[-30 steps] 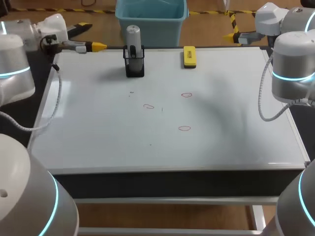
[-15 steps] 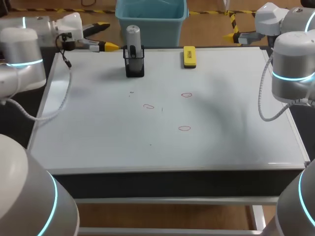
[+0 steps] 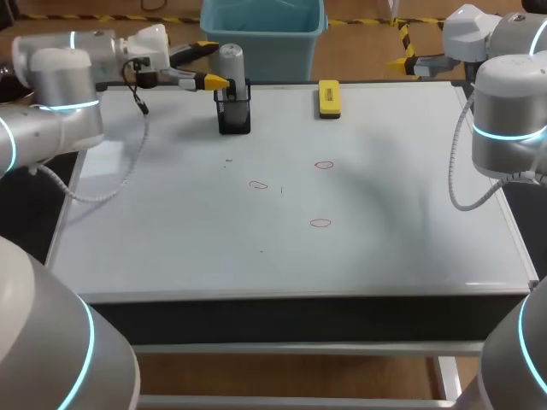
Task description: Pick up the inspection probe, press it on each red-marked spot on the whiteboard one by one, put down the probe, pick up the eraser, and wipe off all the red marks.
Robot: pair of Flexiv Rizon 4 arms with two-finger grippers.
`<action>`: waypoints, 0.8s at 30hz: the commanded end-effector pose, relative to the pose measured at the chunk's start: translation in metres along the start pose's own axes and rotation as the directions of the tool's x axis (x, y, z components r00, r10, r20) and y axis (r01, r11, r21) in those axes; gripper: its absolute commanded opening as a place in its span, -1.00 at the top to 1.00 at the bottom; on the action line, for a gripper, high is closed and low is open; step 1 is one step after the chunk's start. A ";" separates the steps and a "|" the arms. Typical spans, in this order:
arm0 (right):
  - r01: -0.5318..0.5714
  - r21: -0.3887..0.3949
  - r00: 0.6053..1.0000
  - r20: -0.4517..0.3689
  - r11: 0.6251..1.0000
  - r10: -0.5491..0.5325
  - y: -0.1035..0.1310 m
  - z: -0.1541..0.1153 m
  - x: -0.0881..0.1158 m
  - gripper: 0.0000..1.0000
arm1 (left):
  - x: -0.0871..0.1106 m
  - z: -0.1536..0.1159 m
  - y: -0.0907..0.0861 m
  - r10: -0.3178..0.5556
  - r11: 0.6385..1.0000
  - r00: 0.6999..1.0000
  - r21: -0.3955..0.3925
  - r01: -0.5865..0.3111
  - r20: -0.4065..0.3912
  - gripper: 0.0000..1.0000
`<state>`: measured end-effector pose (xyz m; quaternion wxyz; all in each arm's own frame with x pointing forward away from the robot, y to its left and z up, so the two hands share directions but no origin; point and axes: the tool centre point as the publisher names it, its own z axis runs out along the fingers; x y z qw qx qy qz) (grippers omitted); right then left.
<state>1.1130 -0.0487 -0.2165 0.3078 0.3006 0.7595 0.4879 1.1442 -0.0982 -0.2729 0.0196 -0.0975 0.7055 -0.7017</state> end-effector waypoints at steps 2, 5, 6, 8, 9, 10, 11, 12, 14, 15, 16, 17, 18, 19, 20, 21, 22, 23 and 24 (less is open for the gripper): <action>0.000 0.000 1.000 -0.001 1.000 0.000 0.000 0.000 -0.001 -1.00 | -0.003 0.011 0.007 -0.003 1.000 0.999 0.013 0.003 -0.039 -1.00; 0.000 0.000 1.000 -0.001 1.000 0.000 0.000 0.000 -0.001 -1.00 | -0.002 0.015 0.008 -0.009 1.000 0.999 0.024 0.010 -0.036 -1.00; 0.000 0.000 1.000 -0.001 1.000 0.000 0.000 0.000 -0.001 -1.00 | -0.002 0.017 0.008 -0.009 1.000 0.999 0.025 0.010 -0.036 -1.00; 0.000 0.000 1.000 -0.001 1.000 0.000 0.000 0.000 -0.001 -1.00 | -0.002 0.021 0.008 -0.010 1.000 0.999 0.028 0.011 -0.035 -1.00; 0.000 0.000 1.000 -0.001 1.000 0.000 0.000 0.000 -0.001 -1.00 | -0.002 0.023 0.008 -0.010 1.000 0.999 0.029 0.011 -0.034 -1.00; 0.000 0.000 1.000 -0.001 1.000 0.000 0.000 0.000 -0.001 -1.00 | -0.003 0.025 0.008 -0.010 1.000 0.999 0.030 0.011 -0.034 -1.00; 0.000 0.000 1.000 -0.001 1.000 0.000 0.000 0.000 -0.001 -1.00 | -0.003 0.026 0.008 -0.010 1.000 0.999 0.029 0.011 -0.033 -1.00; 0.000 0.000 1.000 -0.001 1.000 0.000 0.000 0.000 -0.001 -1.00 | -0.003 0.028 0.009 -0.008 1.000 0.999 0.025 0.009 -0.033 -1.00; 0.000 0.000 1.000 -0.001 1.000 0.000 0.000 0.000 -0.001 -1.00 | -0.003 0.032 0.009 -0.009 1.000 1.000 0.015 0.010 -0.030 -1.00; 0.000 0.000 1.000 -0.001 1.000 0.000 0.000 0.000 -0.001 -1.00 | -0.003 0.033 0.010 -0.012 1.000 1.000 0.013 0.012 -0.026 -1.00; 0.000 0.000 1.000 -0.001 1.000 0.000 0.000 0.000 -0.001 -1.00 | -0.003 0.034 0.010 -0.014 1.000 1.000 0.014 0.014 -0.023 -1.00; 0.000 0.000 1.000 -0.001 1.000 0.000 0.000 0.000 -0.001 -1.00 | -0.004 0.035 0.011 -0.015 1.000 1.000 0.014 0.015 -0.022 -1.00; 0.000 0.000 1.000 -0.001 1.000 0.000 0.000 0.000 -0.001 -1.00 | -0.003 0.036 0.011 -0.015 1.000 1.000 0.013 0.016 -0.021 -1.00; 0.000 0.000 1.000 -0.001 1.000 0.000 0.000 0.000 -0.001 -1.00 | -0.003 0.037 0.011 -0.016 1.000 1.000 0.011 0.016 -0.019 -1.00; 0.000 0.000 1.000 -0.001 1.000 0.000 0.000 0.000 -0.001 -1.00 | -0.003 0.038 0.011 -0.016 1.000 1.000 0.011 0.016 -0.018 -1.00; 0.000 0.000 1.000 -0.001 1.000 0.000 0.000 0.000 -0.001 -1.00 | -0.004 0.038 0.011 -0.017 1.000 1.000 0.011 0.017 -0.015 -1.00; 0.000 0.000 1.000 -0.001 1.000 0.000 0.000 0.000 -0.001 -1.00 | -0.004 0.038 0.011 -0.017 1.000 1.000 0.010 0.017 -0.012 -1.00; 0.000 0.000 1.000 -0.001 1.000 0.000 0.000 0.000 -0.001 -1.00 | -0.005 0.038 0.011 -0.016 1.000 1.000 0.011 0.016 -0.011 -1.00; 0.000 0.000 1.000 -0.001 1.000 0.000 0.000 0.000 -0.001 -1.00 | -0.005 0.038 0.011 -0.015 1.000 1.000 0.011 0.016 -0.010 -1.00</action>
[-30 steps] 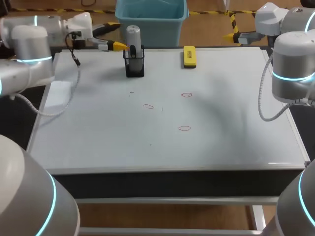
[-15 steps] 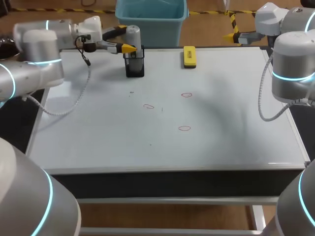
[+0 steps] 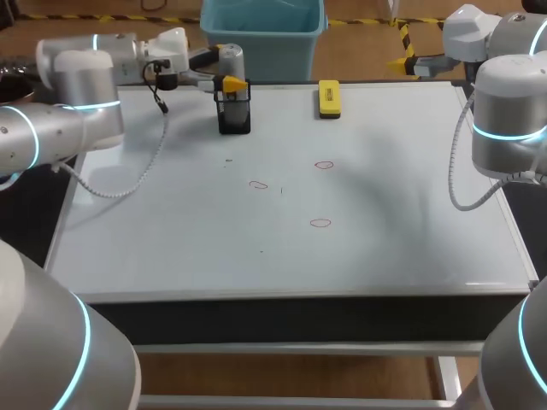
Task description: Pick up the inspection probe, press it on each red-marked spot on the whiteboard one by one, put down the probe, pick up the eraser, and wipe off all the red marks.
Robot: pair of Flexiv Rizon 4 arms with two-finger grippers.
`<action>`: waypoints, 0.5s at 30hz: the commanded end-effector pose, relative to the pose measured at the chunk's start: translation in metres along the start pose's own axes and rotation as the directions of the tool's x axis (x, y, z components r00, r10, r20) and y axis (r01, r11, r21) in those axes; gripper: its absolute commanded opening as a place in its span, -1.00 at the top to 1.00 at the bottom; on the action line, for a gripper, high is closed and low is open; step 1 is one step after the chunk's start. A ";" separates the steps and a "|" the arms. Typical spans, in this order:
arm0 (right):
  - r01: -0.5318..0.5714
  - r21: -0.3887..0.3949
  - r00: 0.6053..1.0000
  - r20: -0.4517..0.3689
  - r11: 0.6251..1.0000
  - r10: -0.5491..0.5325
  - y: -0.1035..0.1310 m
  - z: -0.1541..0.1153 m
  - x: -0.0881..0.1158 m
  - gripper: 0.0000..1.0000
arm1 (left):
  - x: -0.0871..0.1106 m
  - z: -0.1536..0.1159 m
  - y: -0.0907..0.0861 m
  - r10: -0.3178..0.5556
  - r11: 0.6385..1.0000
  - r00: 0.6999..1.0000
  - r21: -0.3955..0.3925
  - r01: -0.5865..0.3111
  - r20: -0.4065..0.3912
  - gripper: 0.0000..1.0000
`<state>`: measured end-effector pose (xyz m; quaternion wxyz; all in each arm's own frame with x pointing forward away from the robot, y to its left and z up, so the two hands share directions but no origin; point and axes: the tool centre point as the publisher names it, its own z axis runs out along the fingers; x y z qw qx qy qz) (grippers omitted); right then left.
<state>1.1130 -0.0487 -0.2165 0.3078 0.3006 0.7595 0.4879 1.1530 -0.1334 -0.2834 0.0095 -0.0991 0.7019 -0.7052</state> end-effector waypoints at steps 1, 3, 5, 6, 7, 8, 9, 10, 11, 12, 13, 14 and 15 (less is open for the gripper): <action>0.000 0.000 1.000 -0.001 1.000 0.000 0.000 0.000 0.000 -1.00 | -0.002 0.002 0.001 0.002 1.000 1.000 0.003 -0.002 0.003 -1.00; 0.000 0.000 1.000 -0.001 1.000 0.000 0.000 0.000 0.000 -1.00 | -0.002 0.002 0.002 0.002 1.000 1.000 0.004 -0.002 0.004 -1.00; 0.000 0.000 1.000 -0.001 1.000 0.000 0.000 0.000 0.000 -1.00 | -0.002 0.002 0.002 0.001 1.000 1.000 0.004 -0.001 0.003 -1.00; 0.000 0.000 1.000 -0.001 1.000 0.000 0.000 0.000 0.000 -1.00 | -0.002 0.002 0.003 0.000 1.000 1.000 0.004 0.000 0.003 -1.00; 0.000 0.000 1.000 -0.001 1.000 0.000 0.000 0.000 0.000 -1.00 | -0.002 0.003 0.003 0.000 1.000 1.000 0.003 0.000 0.002 -1.00; 0.000 0.000 1.000 -0.001 1.000 0.000 0.000 0.000 0.000 -1.00 | -0.002 0.003 0.003 -0.001 1.000 1.000 0.002 0.001 0.001 -0.86; 0.000 0.000 1.000 -0.001 1.000 0.000 0.000 0.000 0.000 -1.00 | -0.002 0.003 0.004 -0.001 1.000 1.000 0.002 0.001 0.001 -0.35; 0.000 0.000 1.000 -0.001 1.000 0.000 0.000 0.000 0.000 -1.00 | -0.001 0.003 0.004 -0.002 1.000 1.000 0.002 0.002 0.000 0.18; 0.000 0.000 1.000 -0.001 1.000 0.000 0.000 0.000 0.000 -1.00 | 0.000 0.003 0.005 -0.001 1.000 1.000 0.000 0.001 -0.007 0.98; 0.000 0.000 1.000 -0.001 1.000 0.000 0.000 0.000 0.000 -1.00 | 0.001 0.004 0.006 0.004 1.000 1.000 -0.007 -0.004 -0.014 1.00; 0.000 0.000 1.000 -0.001 1.000 0.000 0.000 0.000 0.000 -1.00 | 0.003 0.004 0.006 0.007 1.000 1.000 -0.015 -0.007 -0.016 1.00; 0.000 0.000 1.000 -0.001 1.000 0.000 0.000 0.000 0.000 -1.00 | 0.004 0.004 0.006 0.007 1.000 1.000 -0.016 -0.008 -0.016 1.00; 0.000 0.000 1.000 -0.001 1.000 0.000 0.000 0.000 0.000 -1.00 | 0.005 0.004 0.007 0.007 1.000 1.000 -0.016 -0.008 -0.017 1.00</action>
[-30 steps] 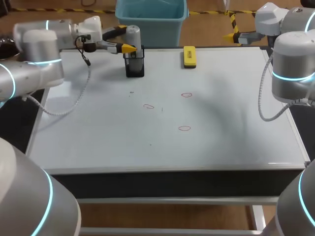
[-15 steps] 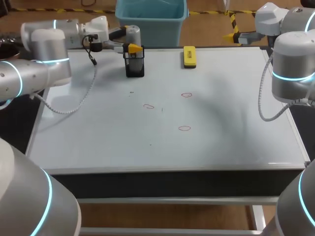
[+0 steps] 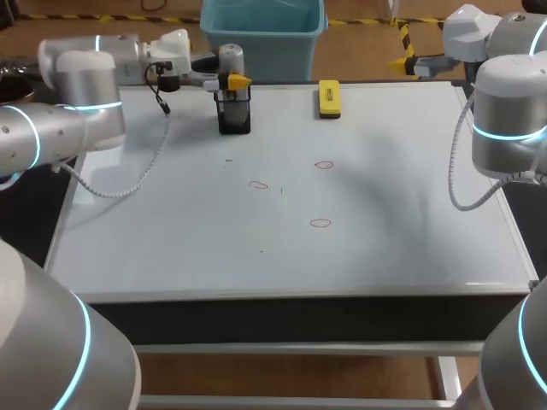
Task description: Pick up the inspection probe, press it on each red-marked spot on the whiteboard one by one, put down the probe, pick up the eraser, and wipe off all the red marks.
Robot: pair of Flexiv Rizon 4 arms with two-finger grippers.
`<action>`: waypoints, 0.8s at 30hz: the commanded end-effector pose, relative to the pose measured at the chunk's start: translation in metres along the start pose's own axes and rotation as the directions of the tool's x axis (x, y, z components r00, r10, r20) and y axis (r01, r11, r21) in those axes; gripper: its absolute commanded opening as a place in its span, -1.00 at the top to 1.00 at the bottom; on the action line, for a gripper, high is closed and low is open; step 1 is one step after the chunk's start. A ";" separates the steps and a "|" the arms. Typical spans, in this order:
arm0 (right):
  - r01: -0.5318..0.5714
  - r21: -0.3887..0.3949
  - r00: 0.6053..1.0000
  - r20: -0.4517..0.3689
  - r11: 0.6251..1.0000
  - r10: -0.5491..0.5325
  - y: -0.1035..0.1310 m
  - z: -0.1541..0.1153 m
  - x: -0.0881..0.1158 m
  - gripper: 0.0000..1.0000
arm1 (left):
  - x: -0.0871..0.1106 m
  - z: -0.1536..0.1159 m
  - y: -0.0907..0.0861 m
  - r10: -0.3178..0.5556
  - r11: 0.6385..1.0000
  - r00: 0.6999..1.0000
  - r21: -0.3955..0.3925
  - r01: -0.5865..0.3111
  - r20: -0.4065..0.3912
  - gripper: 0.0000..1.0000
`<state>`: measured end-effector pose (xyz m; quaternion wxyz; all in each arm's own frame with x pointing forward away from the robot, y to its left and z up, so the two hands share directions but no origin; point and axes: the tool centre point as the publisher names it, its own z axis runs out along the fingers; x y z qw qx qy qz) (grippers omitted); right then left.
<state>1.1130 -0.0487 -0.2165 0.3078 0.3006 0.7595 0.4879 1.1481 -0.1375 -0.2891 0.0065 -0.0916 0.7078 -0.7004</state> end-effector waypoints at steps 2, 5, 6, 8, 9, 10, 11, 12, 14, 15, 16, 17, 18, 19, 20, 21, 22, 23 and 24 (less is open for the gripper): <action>0.000 0.000 1.000 -0.001 1.000 0.000 0.000 0.000 -0.001 -1.00 | 0.002 0.000 0.001 0.001 1.000 1.000 -0.002 -0.001 -0.004 1.00; 0.000 0.000 1.000 -0.001 1.000 0.000 0.000 0.000 -0.001 -1.00 | 0.005 -0.003 0.000 0.009 1.000 1.000 -0.009 -0.009 -0.004 1.00; 0.000 0.000 1.000 -0.001 1.000 0.000 0.000 0.000 -0.001 -1.00 | 0.005 -0.004 -0.001 0.011 1.000 1.000 -0.009 -0.011 -0.003 1.00; 0.000 0.000 1.000 -0.001 1.000 0.000 0.000 0.000 -0.001 -1.00 | 0.007 -0.006 -0.004 0.020 1.000 1.000 -0.007 -0.020 -0.002 1.00; 0.000 0.000 1.000 -0.001 1.000 0.000 0.000 0.000 -0.001 -1.00 | 0.007 -0.007 -0.006 0.023 1.000 1.000 -0.007 -0.023 0.000 1.00; 0.000 0.000 1.000 -0.001 1.000 0.000 0.000 0.000 -0.001 -1.00 | 0.008 -0.008 -0.008 0.028 1.000 1.000 -0.006 -0.028 0.002 1.00; 0.000 0.000 1.000 -0.001 1.000 0.000 0.000 0.000 -0.001 -1.00 | 0.009 -0.009 -0.011 0.036 0.999 0.999 -0.006 -0.036 0.003 1.00; 0.000 0.000 1.000 -0.001 1.000 0.000 0.000 0.000 -0.001 -1.00 | 0.010 -0.009 -0.013 0.039 0.999 0.999 -0.006 -0.039 0.005 1.00; 0.000 0.000 1.000 -0.001 1.000 0.000 0.000 0.000 -0.001 -1.00 | 0.013 -0.011 -0.019 0.047 0.999 0.999 -0.009 -0.047 0.012 1.00; 0.000 0.000 1.000 -0.001 1.000 0.000 0.000 0.000 -0.001 -1.00 | 0.014 -0.011 -0.021 0.047 0.999 0.999 -0.019 -0.046 0.017 1.00; 0.000 0.000 1.000 -0.001 1.000 0.000 0.000 0.000 -0.001 -1.00 | 0.015 -0.012 -0.025 0.048 0.999 0.999 -0.017 -0.048 0.017 1.00; 0.000 0.000 1.000 -0.001 1.000 0.000 0.000 0.000 -0.001 -1.00 | 0.016 -0.013 -0.029 0.047 0.999 0.999 -0.016 -0.047 0.019 1.00; 0.000 0.000 1.000 -0.001 1.000 0.000 0.000 0.000 -0.001 -1.00 | 0.017 -0.015 -0.032 0.050 0.999 0.998 -0.014 -0.050 0.023 1.00; 0.000 0.000 1.000 -0.001 1.000 0.000 0.000 0.000 -0.001 -1.00 | 0.018 -0.016 -0.036 0.052 0.999 0.998 -0.011 -0.052 0.026 1.00; 0.000 0.000 1.000 -0.001 1.000 0.000 0.000 0.000 -0.001 -1.00 | 0.019 -0.017 -0.039 0.054 0.999 0.998 -0.006 -0.053 0.027 1.00; 0.000 0.000 1.000 -0.001 1.000 0.000 0.000 0.000 -0.001 -1.00 | 0.020 -0.018 -0.042 0.054 0.999 0.998 -0.003 -0.054 0.027 1.00; 0.000 0.000 1.000 -0.001 1.000 0.000 0.000 0.000 -0.001 -1.00 | 0.021 -0.019 -0.046 0.057 0.998 0.998 0.002 -0.057 0.029 1.00; 0.000 0.000 1.000 -0.001 1.000 0.000 0.000 0.000 -0.001 -1.00 | 0.022 -0.020 -0.051 0.060 0.998 0.998 0.005 -0.060 0.028 1.00; 0.000 0.000 1.000 -0.001 1.000 0.000 0.000 0.000 -0.001 -1.00 | 0.023 -0.019 -0.055 0.062 0.998 0.998 0.004 -0.062 0.029 1.00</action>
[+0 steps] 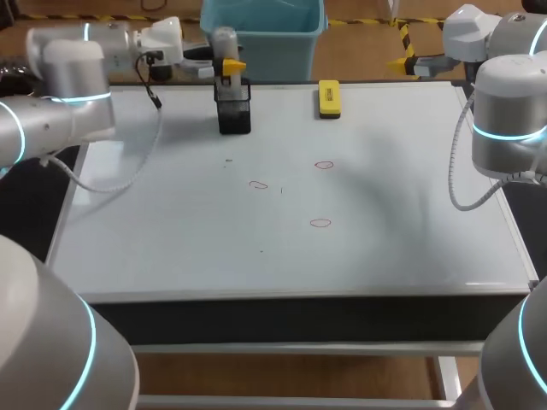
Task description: Pick up the inspection probe, press it on each red-marked spot on the whiteboard one by one, put down the probe, pick up the eraser, and wipe off all the red marks.
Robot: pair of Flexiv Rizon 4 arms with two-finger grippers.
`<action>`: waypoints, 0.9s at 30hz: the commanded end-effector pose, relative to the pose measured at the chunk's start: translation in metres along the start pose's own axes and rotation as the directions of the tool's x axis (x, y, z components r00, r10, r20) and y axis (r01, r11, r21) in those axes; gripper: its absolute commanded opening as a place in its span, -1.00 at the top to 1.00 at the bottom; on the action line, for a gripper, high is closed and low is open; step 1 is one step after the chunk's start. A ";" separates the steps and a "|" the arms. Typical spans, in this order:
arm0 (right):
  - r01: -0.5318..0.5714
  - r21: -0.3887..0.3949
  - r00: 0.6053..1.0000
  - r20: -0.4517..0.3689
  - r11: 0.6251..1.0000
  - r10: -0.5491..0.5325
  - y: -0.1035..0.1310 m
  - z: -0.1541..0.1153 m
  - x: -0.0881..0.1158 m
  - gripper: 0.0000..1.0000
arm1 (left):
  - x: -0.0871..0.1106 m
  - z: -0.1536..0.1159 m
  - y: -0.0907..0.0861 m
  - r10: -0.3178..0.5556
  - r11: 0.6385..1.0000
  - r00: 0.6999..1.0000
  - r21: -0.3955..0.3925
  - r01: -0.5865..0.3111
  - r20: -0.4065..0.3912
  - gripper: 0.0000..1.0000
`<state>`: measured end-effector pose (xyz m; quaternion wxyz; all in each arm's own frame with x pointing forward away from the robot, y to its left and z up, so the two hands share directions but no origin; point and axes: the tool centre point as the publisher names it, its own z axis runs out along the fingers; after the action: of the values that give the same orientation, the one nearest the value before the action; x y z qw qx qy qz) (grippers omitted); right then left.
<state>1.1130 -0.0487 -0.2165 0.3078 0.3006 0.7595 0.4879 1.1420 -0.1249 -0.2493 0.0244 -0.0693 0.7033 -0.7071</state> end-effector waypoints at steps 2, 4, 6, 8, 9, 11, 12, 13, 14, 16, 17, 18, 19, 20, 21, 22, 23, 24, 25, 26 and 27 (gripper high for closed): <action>0.000 0.000 1.000 -0.001 1.000 0.000 0.000 0.000 -0.001 -1.00 | 0.014 -0.005 -0.024 0.013 1.000 0.999 -0.015 -0.012 0.042 1.00; 0.000 0.000 1.000 -0.001 1.000 0.000 0.000 0.000 -0.001 -1.00 | 0.017 -0.005 -0.031 0.021 1.000 0.999 -0.013 -0.021 0.045 1.00; 0.000 0.000 1.000 -0.001 1.000 0.000 0.000 0.000 -0.001 -1.00 | 0.020 -0.004 -0.039 0.034 0.999 0.999 -0.006 -0.034 0.042 1.00; 0.000 0.000 1.000 -0.001 1.000 0.000 0.000 0.000 -0.001 -1.00 | 0.024 -0.004 -0.048 0.051 0.999 0.998 0.003 -0.051 0.038 1.00; 0.000 0.000 1.000 -0.001 1.000 0.000 0.000 0.000 -0.001 -1.00 | 0.026 -0.004 -0.053 0.053 0.999 0.998 0.005 -0.053 0.038 1.00; 0.000 0.000 1.000 -0.001 1.000 0.000 0.000 0.000 -0.001 -1.00 | 0.029 -0.004 -0.062 0.065 0.998 0.997 0.007 -0.065 0.039 1.00; 0.000 0.000 1.000 -0.001 1.000 0.000 0.000 0.000 -0.001 -1.00 | 0.030 -0.004 -0.066 0.064 0.998 0.997 0.005 -0.064 0.041 1.00; 0.000 0.000 1.000 -0.001 1.000 0.000 0.000 0.000 -0.001 -1.00 | 0.032 -0.005 -0.071 0.075 0.997 0.996 0.006 -0.076 0.048 1.00; 0.000 0.000 1.000 -0.001 1.000 0.000 0.000 0.000 -0.001 -1.00 | 0.033 -0.007 -0.075 0.075 0.997 0.995 0.011 -0.076 0.059 1.00; 0.000 0.000 1.000 -0.001 1.000 0.000 0.000 0.000 -0.001 -1.00 | 0.036 -0.011 -0.083 0.087 0.996 0.994 0.014 -0.088 0.073 1.00; 0.000 0.000 1.000 -0.001 1.000 0.000 0.000 0.000 -0.001 -1.00 | 0.038 -0.013 -0.087 0.089 0.996 0.993 0.013 -0.091 0.083 1.00; 0.000 0.000 1.000 -0.001 1.000 0.000 0.000 0.000 -0.001 -1.00 | 0.039 -0.016 -0.091 0.094 0.995 0.991 0.014 -0.095 0.092 1.00; 0.000 0.000 1.000 -0.001 1.000 0.000 0.000 0.000 -0.001 -1.00 | 0.040 -0.019 -0.094 0.096 0.995 0.990 0.013 -0.098 0.103 1.00; 0.000 0.000 1.000 -0.001 1.000 0.000 0.000 0.000 -0.001 -1.00 | 0.041 -0.023 -0.097 0.094 0.995 0.990 0.014 -0.096 0.110 1.00; 0.000 0.000 1.000 -0.001 1.000 0.000 0.000 0.000 -0.001 -1.00 | 0.043 -0.027 -0.099 0.096 0.995 0.988 0.011 -0.098 0.125 1.00; 0.000 0.000 1.000 -0.001 1.000 0.000 0.000 0.000 -0.001 -1.00 | 0.043 -0.031 -0.101 0.088 0.996 0.986 0.006 -0.090 0.138 1.00; 0.000 0.000 1.000 -0.001 1.000 0.000 0.000 0.000 -0.001 -1.00 | 0.044 -0.036 -0.102 0.089 0.996 0.985 0.007 -0.091 0.148 1.00; 0.000 0.000 1.000 -0.001 1.000 0.000 0.000 0.000 -0.001 -1.00 | 0.044 -0.041 -0.102 0.088 0.996 0.982 0.003 -0.090 0.164 1.00; 0.000 0.000 1.000 -0.001 1.000 0.000 0.000 0.000 -0.001 -1.00 | 0.045 -0.045 -0.102 0.083 0.996 0.980 -0.003 -0.084 0.181 1.00; 0.000 0.000 1.000 -0.001 1.000 0.000 0.000 0.000 -0.001 -1.00 | 0.047 -0.050 -0.102 0.080 0.997 0.979 0.000 -0.082 0.189 1.00; 0.000 0.000 1.000 -0.001 1.000 0.000 0.000 0.000 -0.001 -1.00 | 0.048 -0.055 -0.101 0.075 0.997 0.976 -0.005 -0.075 0.206 1.00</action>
<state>1.1130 -0.0487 -0.2165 0.3078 0.3006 0.7595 0.4879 1.1106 -0.0870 -0.1506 0.0778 -0.0678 0.7015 -0.7051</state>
